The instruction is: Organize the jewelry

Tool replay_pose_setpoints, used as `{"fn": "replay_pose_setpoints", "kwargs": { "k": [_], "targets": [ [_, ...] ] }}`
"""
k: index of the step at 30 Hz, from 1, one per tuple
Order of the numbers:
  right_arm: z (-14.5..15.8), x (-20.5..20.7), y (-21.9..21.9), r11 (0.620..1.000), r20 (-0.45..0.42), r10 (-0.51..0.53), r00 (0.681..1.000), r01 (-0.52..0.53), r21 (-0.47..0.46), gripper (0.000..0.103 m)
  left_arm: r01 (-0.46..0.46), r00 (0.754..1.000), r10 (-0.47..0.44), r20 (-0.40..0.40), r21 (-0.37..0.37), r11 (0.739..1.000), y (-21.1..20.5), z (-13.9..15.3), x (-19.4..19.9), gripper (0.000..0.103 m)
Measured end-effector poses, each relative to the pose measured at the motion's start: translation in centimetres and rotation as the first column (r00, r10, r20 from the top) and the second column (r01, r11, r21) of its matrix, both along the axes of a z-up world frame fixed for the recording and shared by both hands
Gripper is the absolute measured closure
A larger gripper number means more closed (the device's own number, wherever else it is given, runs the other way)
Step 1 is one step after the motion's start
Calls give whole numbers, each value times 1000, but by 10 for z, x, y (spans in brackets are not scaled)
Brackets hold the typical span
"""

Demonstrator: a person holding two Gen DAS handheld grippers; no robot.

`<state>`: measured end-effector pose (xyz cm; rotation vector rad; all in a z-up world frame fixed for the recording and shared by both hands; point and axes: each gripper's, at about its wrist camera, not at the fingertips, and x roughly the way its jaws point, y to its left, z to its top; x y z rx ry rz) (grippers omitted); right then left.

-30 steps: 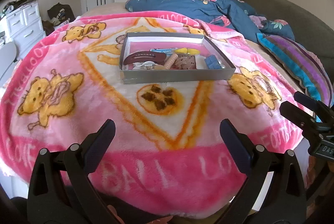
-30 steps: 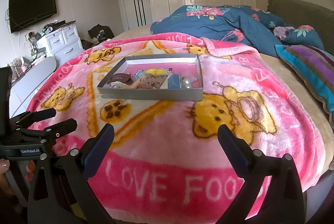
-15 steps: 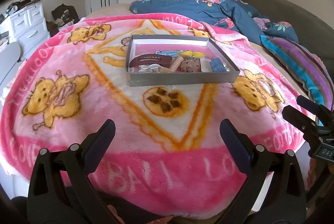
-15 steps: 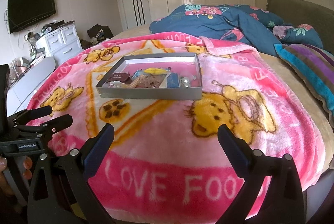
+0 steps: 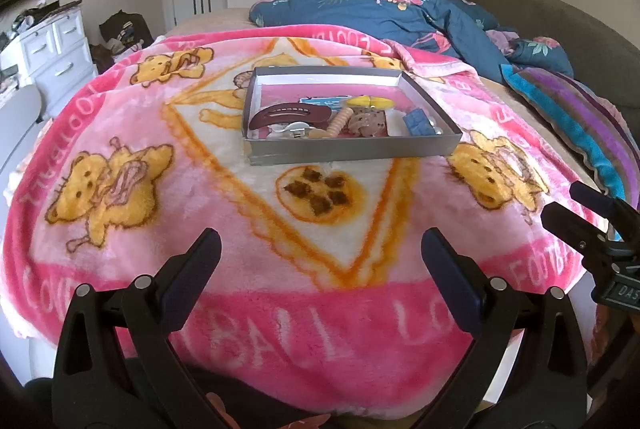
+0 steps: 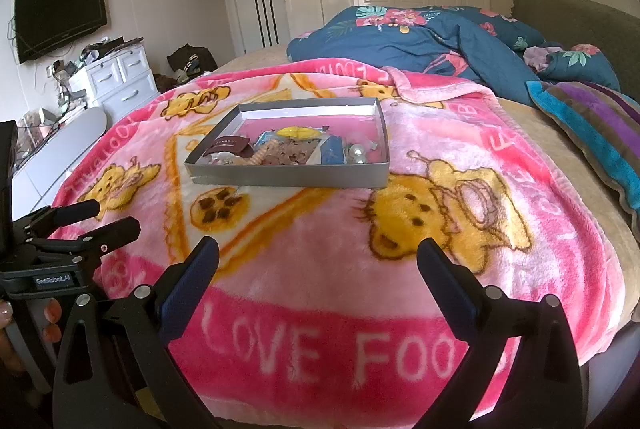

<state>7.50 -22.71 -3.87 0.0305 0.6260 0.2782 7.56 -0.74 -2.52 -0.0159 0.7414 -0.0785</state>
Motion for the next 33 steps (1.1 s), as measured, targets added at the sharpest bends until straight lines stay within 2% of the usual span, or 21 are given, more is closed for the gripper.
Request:
{"fn": "replay_pose_setpoints", "kwargs": {
  "k": [33],
  "targets": [
    [-3,1,2,1000,-10,2,1000,-2,3,4,5,1000,-5,-6,4,1000,0,0,0,9]
  ]
}}
